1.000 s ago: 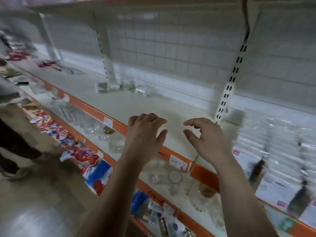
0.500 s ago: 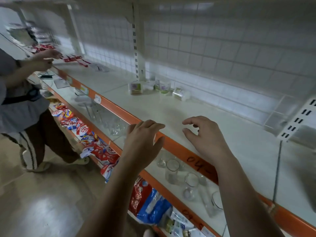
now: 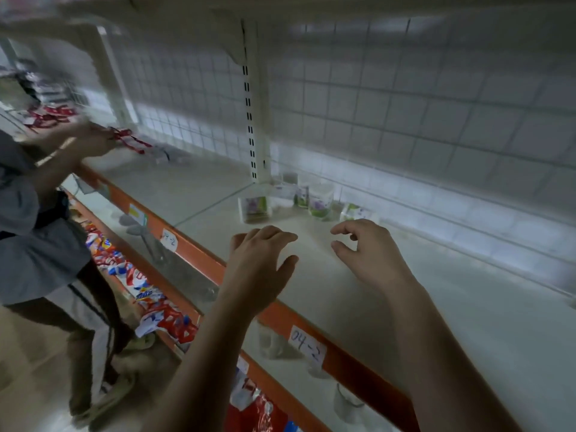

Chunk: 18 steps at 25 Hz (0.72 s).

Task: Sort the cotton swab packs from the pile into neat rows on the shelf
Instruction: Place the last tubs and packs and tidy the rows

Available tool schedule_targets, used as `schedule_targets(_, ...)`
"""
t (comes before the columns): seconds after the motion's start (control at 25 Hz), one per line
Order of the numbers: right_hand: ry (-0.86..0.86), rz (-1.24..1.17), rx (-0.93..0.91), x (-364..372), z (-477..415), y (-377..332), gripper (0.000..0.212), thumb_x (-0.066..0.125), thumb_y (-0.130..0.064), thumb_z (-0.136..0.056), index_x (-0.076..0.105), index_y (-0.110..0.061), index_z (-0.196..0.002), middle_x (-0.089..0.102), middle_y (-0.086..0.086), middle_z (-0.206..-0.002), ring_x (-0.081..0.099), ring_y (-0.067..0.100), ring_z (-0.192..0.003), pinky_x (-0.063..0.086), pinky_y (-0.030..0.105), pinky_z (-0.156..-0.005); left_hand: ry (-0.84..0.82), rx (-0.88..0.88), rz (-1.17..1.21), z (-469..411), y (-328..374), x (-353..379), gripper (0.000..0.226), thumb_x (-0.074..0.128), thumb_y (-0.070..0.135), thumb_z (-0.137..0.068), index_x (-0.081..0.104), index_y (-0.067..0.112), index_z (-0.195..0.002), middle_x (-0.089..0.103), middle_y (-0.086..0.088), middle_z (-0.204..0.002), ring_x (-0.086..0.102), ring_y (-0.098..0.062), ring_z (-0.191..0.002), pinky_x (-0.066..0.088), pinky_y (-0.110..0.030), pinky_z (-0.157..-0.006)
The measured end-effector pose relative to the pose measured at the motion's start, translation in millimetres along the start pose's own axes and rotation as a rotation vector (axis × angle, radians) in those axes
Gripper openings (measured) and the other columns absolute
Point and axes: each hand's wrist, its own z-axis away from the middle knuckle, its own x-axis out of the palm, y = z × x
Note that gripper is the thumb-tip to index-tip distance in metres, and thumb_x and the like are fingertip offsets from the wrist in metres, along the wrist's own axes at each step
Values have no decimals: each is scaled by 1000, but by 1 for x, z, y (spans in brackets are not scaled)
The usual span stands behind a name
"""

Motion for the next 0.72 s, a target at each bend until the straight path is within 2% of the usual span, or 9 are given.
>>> schedule_targets(0.2, 37, 7, 46, 16, -62, 4, 26, 61, -24, -87, 64, -27, -113, 56, -7, -118, 53, 12, -109, 38, 22, -86, -21, 13, 43, -39, -39, 23, 35, 61, 36, -88, 60, 30, -122, 61, 11, -119, 53, -12, -111, 25, -26, -89)
schedule_targets(0.36, 77, 51, 57, 25, -109, 3, 36, 63, -23, -85, 60, -20, -121, 52, 0, -122, 52, 18, -111, 36, 23, -82, -13, -2, 56, -57, -65, 31, 34, 65, 35, -84, 63, 29, -117, 64, 11, -116, 56, -14, -109, 27, -27, -85)
schedule_targets(0.52, 36, 120, 105, 46, -148, 10, 53, 66, -27, -84, 50, -18, -134, 46, -1, -137, 45, 22, -124, 38, 29, -95, -1, 16, 77, -76, -93, 36, 32, 69, 32, -82, 66, 27, -114, 66, 8, -113, 58, -17, -105, 31, -28, -83)
schedule_targets(0.6, 15, 147, 131, 56, -158, 12, 55, 65, -23, -83, 48, -15, -135, 44, 1, -140, 44, 22, -126, 34, 26, -98, 0, 28, 106, -83, -108, 40, 32, 68, 31, -81, 66, 25, -112, 65, 7, -113, 58, -19, -104, 35, -30, -82)
schedule_targets(0.72, 108, 115, 186, 67, -167, 11, 50, 68, -14, -78, 55, -12, -126, 51, 2, -129, 53, 23, -113, 35, 21, -85, -9, 66, 188, -100, -138, 42, 31, 55, 36, -80, 66, 24, -107, 63, 5, -107, 60, -21, -94, 48, -39, -80)
